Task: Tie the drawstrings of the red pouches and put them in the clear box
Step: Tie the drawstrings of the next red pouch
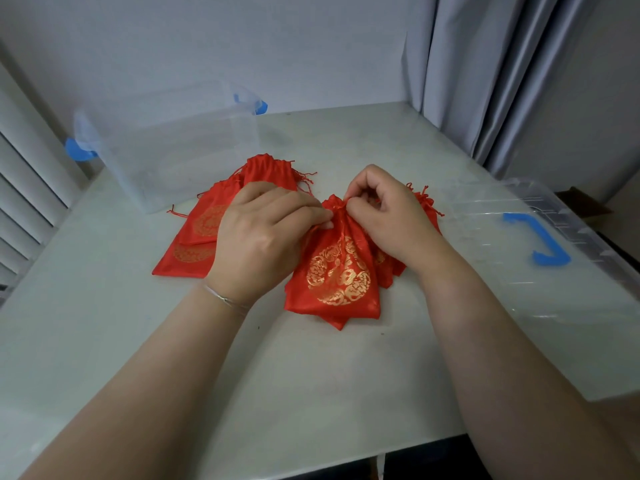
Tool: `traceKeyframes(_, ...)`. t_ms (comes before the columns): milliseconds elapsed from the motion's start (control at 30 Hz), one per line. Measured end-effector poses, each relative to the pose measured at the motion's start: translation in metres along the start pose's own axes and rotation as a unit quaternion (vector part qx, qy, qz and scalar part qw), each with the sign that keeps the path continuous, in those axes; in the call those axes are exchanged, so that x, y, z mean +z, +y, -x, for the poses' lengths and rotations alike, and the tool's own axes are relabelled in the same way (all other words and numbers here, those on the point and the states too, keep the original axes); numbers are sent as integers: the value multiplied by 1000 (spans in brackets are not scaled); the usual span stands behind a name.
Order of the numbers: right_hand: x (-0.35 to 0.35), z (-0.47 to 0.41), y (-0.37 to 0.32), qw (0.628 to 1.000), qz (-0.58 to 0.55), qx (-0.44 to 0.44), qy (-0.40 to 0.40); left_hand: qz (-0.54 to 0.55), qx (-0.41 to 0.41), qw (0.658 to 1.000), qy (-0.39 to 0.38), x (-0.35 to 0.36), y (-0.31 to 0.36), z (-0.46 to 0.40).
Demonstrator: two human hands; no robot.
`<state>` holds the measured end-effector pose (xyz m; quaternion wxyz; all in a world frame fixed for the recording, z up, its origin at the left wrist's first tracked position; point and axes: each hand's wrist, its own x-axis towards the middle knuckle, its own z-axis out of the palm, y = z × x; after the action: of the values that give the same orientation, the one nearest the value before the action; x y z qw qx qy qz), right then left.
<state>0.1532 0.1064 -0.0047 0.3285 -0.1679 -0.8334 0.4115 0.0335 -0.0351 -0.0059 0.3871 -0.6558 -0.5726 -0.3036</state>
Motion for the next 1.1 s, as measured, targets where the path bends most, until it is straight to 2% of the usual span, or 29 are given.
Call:
traceKeyframes(100,5,1,-1,1000,-13,24,-3,10,-4,1000,-22,-2,0,-1)
traceKeyframes(167,7,1,-4,994,-90,60,-9,34,-8,999,-37,-2,2,-2)
traceKeyframes(300,9,-1,-5,961,-244,123,-48,78,-7,996,-52,2,7,-6)
traceKeyframes(367,10,0,-7,952,-267,133,-74,110,-34,992,-56,3,12,-6)
traceKeyframes(433,11,1,-8,964,-220,124,-86,160,-99,980,-61,2,14,-5)
traceKeyframes(567,13,3,-5,993,-35,45,-101,265,-278,921,-59,-2,12,-7)
traceKeyframes(633,15,5,-2,992,88,-7,-94,313,-343,883,-72,-2,11,-9)
traceKeyframes(700,16,6,-3,981,173,-55,-75,352,-429,828,-86,0,8,-10)
traceKeyframes(767,20,7,-4,986,146,-51,-59,381,-524,756,-96,2,5,-9)
traceKeyframes(833,26,9,-6,997,41,6,-64,391,-575,712,-98,4,3,-8)
traceKeyframes(867,30,9,-5,998,11,25,-62,385,-583,708,-103,4,3,-8)
traceKeyframes(933,33,10,-5,998,19,20,-57,364,-584,715,-125,5,2,-8)
traceKeyframes(1100,31,10,-6,989,117,-68,-67,350,-585,707,-189,3,-4,-3)
